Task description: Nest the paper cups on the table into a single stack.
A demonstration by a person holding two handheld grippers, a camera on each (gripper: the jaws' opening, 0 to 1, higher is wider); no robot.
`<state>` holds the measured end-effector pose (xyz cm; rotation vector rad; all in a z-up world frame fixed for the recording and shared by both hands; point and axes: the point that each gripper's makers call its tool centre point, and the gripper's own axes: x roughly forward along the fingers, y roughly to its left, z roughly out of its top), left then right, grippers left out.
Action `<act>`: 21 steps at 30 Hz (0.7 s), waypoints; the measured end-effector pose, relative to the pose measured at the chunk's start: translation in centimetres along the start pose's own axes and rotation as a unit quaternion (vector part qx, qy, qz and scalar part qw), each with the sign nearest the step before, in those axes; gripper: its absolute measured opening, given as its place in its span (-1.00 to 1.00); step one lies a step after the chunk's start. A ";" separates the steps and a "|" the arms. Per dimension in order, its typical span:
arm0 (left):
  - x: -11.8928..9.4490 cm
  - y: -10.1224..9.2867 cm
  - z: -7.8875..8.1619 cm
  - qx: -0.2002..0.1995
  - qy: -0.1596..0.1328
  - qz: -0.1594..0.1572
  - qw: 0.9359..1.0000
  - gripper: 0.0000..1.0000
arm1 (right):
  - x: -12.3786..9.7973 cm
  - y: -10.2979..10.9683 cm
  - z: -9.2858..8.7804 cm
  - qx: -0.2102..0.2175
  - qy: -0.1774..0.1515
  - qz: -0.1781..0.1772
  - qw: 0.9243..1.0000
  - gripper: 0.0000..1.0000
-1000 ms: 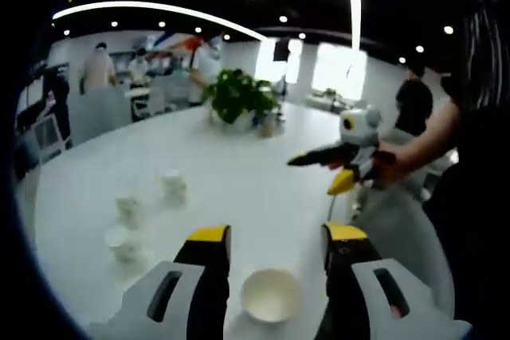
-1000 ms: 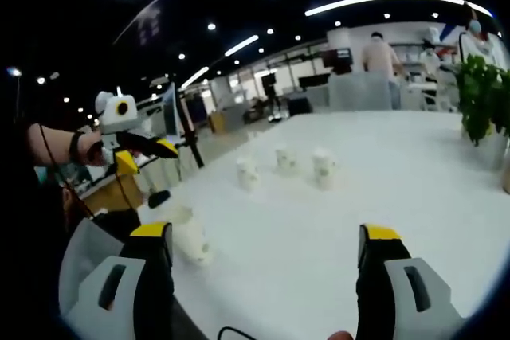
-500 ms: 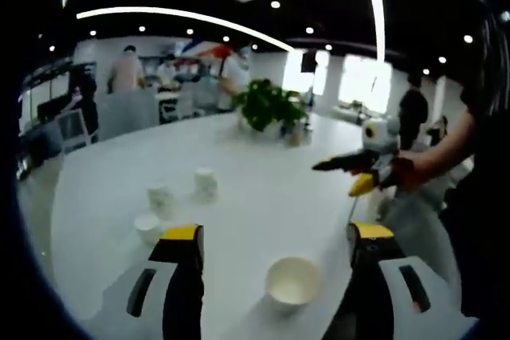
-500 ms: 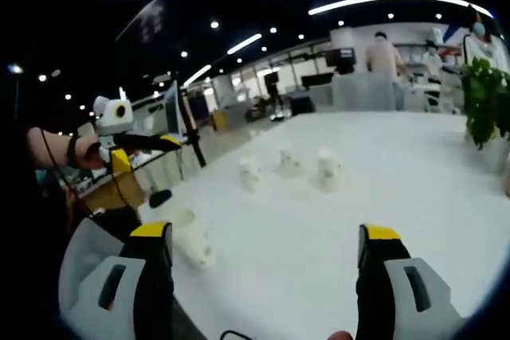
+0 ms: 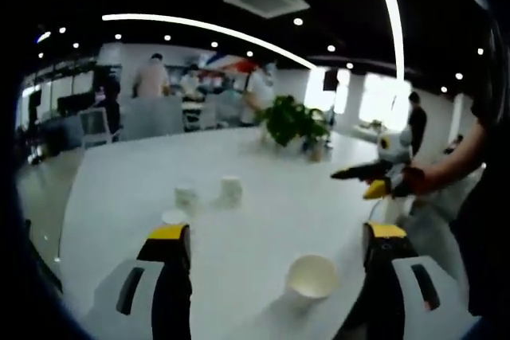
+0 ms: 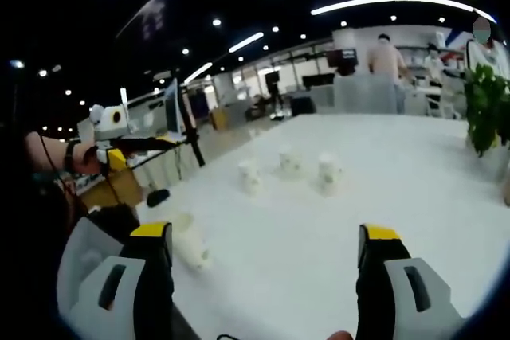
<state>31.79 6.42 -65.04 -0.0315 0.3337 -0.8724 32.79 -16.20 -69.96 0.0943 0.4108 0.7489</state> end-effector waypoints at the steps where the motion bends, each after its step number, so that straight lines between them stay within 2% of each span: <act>1: -0.1 0.1 0.0 -0.004 0.000 0.002 1.000 0.85 | 0.0 0.0 0.1 0.000 -0.001 0.000 1.000 0.90; 6: -0.7 0.7 -0.2 -0.004 -0.011 0.011 1.000 1.00 | 0.2 -0.1 0.3 -0.006 0.002 0.000 1.000 0.90; 16: -1.5 1.4 -0.2 -0.011 -0.031 0.025 0.999 1.00 | 0.5 0.2 0.6 -0.014 0.007 0.002 1.000 0.93; 21: -1.8 1.7 -0.6 -0.009 -0.029 0.027 0.999 1.00 | 0.8 0.1 1.2 -0.020 0.006 0.002 1.000 0.95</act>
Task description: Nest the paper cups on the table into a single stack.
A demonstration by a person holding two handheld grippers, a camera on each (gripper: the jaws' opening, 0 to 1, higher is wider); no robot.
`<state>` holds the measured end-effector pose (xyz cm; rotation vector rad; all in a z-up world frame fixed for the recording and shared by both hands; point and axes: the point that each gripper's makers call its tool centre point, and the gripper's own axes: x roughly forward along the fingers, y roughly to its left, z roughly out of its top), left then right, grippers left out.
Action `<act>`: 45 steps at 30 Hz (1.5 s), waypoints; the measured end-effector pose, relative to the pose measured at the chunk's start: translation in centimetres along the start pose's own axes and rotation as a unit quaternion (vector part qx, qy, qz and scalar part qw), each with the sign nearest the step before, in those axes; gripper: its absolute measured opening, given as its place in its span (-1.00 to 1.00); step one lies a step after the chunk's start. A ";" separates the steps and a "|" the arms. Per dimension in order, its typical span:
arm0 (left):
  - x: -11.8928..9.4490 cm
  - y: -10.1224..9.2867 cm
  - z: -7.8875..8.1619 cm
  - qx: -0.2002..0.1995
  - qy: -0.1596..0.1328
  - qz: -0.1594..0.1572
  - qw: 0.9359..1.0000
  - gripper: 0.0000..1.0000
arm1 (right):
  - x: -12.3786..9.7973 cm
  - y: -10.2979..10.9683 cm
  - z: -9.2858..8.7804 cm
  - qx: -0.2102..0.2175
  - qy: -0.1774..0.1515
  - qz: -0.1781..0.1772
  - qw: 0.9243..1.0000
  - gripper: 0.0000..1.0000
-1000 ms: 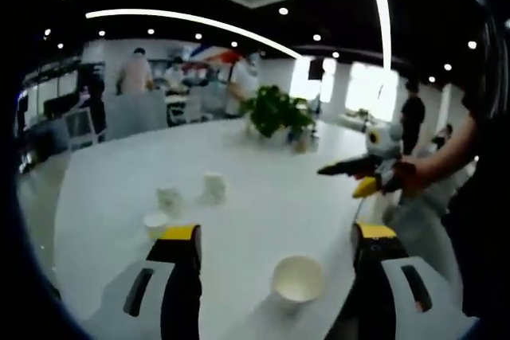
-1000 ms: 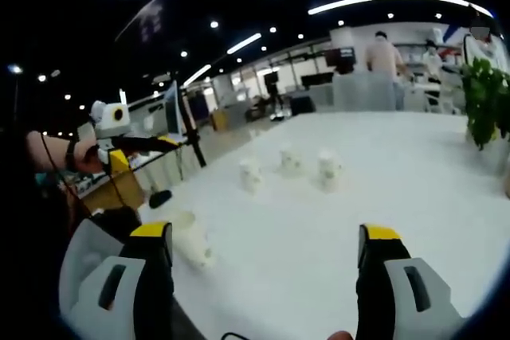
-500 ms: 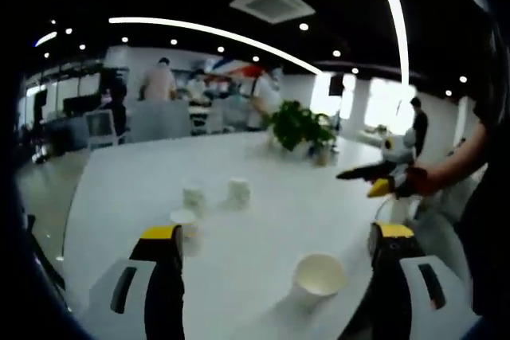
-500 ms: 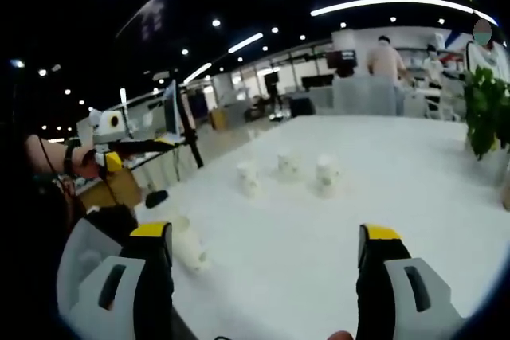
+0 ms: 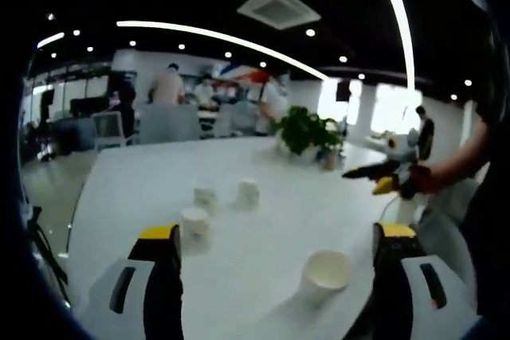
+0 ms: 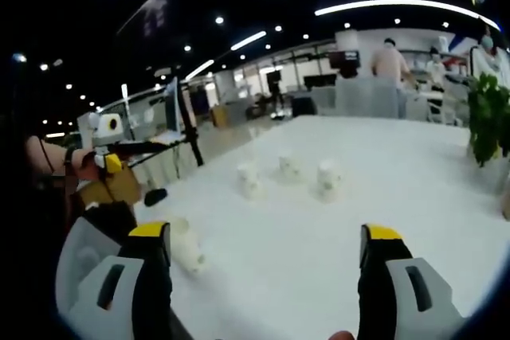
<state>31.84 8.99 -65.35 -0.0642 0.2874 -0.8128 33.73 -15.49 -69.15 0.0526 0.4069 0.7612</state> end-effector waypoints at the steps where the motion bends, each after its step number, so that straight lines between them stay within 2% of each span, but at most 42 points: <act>1: 0.0 0.0 0.0 -0.001 -0.001 -0.002 1.000 1.00 | 0.1 -0.1 0.1 -0.003 0.000 0.001 1.000 0.95; 9: -0.4 0.7 -0.3 0.001 -0.005 0.007 1.000 1.00 | 0.6 -1.0 1.4 -0.017 -0.001 -0.001 1.000 0.95; 19: -0.3 0.2 -0.1 0.000 -0.008 0.006 1.000 1.00 | 1.3 -2.2 2.2 -0.036 0.007 0.002 0.999 0.95; 25: -0.1 -0.2 0.3 0.007 -0.012 0.002 1.000 1.00 | 2.0 -3.2 3.3 -0.049 0.006 0.004 0.999 0.95; 34: 0.1 0.0 0.4 0.003 -0.019 0.004 1.000 1.00 | 3.4 -4.4 4.3 -0.073 0.017 0.013 0.997 0.95; 37: 0.2 0.0 0.3 0.005 -0.020 0.000 1.000 1.00 | 3.9 -5.0 4.2 -0.089 0.026 0.012 0.996 0.95; 45: 0.5 0.2 0.4 0.001 -0.031 0.001 1.000 1.00 | 5.8 -5.9 4.2 -0.097 0.037 0.022 0.994 0.94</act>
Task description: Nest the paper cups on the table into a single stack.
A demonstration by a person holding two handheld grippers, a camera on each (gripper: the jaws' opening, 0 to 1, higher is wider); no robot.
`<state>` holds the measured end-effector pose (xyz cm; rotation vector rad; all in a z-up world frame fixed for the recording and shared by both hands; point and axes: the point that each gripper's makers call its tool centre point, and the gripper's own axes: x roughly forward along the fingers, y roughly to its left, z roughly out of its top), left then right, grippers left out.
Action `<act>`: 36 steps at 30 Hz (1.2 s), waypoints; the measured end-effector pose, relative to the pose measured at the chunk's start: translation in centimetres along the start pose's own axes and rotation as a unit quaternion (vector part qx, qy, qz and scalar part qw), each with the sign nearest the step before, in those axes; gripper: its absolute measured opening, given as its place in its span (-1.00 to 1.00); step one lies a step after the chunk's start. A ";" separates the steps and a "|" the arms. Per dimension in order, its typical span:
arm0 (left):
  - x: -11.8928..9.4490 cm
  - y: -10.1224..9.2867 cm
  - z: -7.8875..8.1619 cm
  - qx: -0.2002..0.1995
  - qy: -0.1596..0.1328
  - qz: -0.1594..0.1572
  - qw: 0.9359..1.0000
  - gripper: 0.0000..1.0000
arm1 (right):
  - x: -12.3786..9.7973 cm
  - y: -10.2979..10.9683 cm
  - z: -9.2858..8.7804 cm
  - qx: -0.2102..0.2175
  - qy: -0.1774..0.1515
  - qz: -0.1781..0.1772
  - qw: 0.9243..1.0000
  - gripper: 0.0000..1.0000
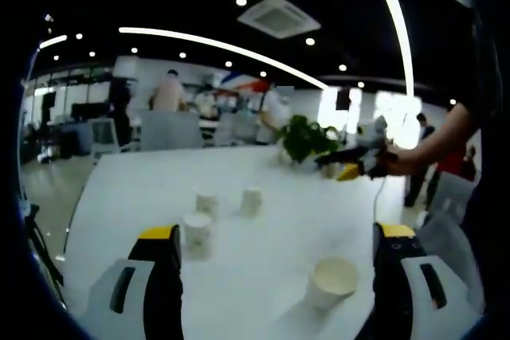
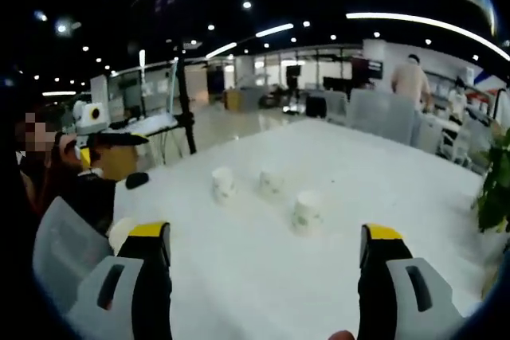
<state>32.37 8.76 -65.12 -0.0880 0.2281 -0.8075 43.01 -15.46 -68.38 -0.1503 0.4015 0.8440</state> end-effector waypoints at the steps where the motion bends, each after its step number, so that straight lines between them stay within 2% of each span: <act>1: 0.1 0.1 -0.1 0.004 0.000 0.001 1.000 1.00 | 0.3 -0.1 -0.1 -0.002 0.003 0.000 1.000 0.93; 12: 0.5 1.0 -0.7 -0.003 -0.003 0.011 1.000 1.00 | 4.2 -2.0 -0.8 -0.011 0.022 0.011 1.000 0.82; 19: 0.5 1.4 -0.8 -0.004 -0.007 0.015 1.000 1.00 | 6.7 -3.5 -0.6 -0.019 0.022 0.016 0.999 0.74; 27: 0.6 1.8 -1.2 -0.002 -0.006 0.024 1.000 1.00 | 10.2 -5.3 -1.5 -0.033 0.052 0.030 0.998 0.71; 33: 1.0 2.1 -1.9 -0.011 -0.001 0.023 1.000 1.00 | 11.2 -5.8 -1.5 -0.030 0.051 0.033 0.998 0.66; 36: 1.1 2.2 -1.9 -0.013 -0.004 0.023 1.000 1.00 | 11.8 -5.8 -1.7 -0.041 0.058 0.041 0.997 0.58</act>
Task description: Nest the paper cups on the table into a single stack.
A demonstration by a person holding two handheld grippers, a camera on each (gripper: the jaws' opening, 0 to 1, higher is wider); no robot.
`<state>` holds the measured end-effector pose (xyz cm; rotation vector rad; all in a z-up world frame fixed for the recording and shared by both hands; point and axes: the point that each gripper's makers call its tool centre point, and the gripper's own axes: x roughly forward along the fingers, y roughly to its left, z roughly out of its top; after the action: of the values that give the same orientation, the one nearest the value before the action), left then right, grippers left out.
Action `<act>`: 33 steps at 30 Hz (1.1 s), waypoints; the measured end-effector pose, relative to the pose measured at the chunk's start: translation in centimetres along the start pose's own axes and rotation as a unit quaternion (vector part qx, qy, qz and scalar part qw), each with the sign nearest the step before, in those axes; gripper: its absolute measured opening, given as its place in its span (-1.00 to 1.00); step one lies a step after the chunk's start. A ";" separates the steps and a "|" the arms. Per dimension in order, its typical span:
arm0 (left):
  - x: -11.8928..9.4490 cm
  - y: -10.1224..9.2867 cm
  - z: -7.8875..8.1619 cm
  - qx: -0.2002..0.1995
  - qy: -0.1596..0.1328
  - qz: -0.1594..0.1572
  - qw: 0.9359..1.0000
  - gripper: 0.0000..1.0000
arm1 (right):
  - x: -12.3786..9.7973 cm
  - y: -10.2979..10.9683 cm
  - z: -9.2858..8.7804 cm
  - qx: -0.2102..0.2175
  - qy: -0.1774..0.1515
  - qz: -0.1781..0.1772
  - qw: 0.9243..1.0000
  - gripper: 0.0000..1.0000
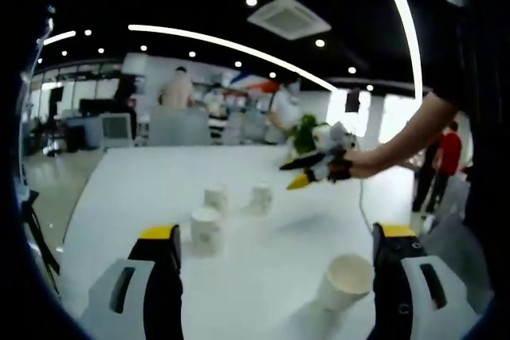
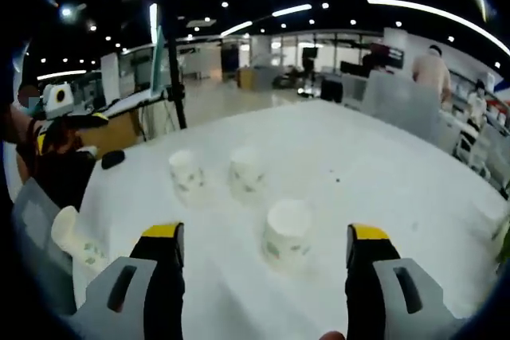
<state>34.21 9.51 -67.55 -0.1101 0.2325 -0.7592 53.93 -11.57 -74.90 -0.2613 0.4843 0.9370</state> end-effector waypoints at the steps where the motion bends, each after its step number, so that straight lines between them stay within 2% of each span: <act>1: 0.0 0.0 0.0 0.002 0.001 0.000 1.000 1.00 | 0.1 -0.1 -0.1 -0.003 0.001 0.001 1.000 0.55; 10: -0.2 0.2 -0.6 0.000 0.004 0.005 1.000 1.00 | 1.7 -1.2 -0.7 -0.005 0.017 0.002 1.000 0.39; 12: -0.2 0.1 -0.7 -0.003 0.004 0.004 1.000 1.00 | 1.9 -1.5 -1.0 -0.006 0.018 0.005 1.000 0.28; 17: -0.2 0.0 -0.8 0.003 0.007 0.002 1.000 1.00 | 2.4 -1.7 -1.2 -0.004 0.018 0.007 1.000 0.16; 23: -0.3 0.0 -0.4 0.011 0.006 0.005 1.000 1.00 | 3.3 -1.8 -1.9 -0.011 0.033 0.010 0.999 0.14; 26: -0.3 0.1 -0.5 0.008 0.006 0.007 1.000 1.00 | 3.4 -1.9 -1.8 -0.017 0.035 0.010 0.999 0.02; 33: -0.4 0.2 -1.1 0.001 0.015 0.008 1.000 1.00 | 4.3 -1.8 -2.0 -0.021 0.045 0.014 0.999 -0.05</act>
<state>33.82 9.92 -68.61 -0.0956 0.2605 -0.7453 57.03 -10.40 -78.78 -0.3362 0.5526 0.9665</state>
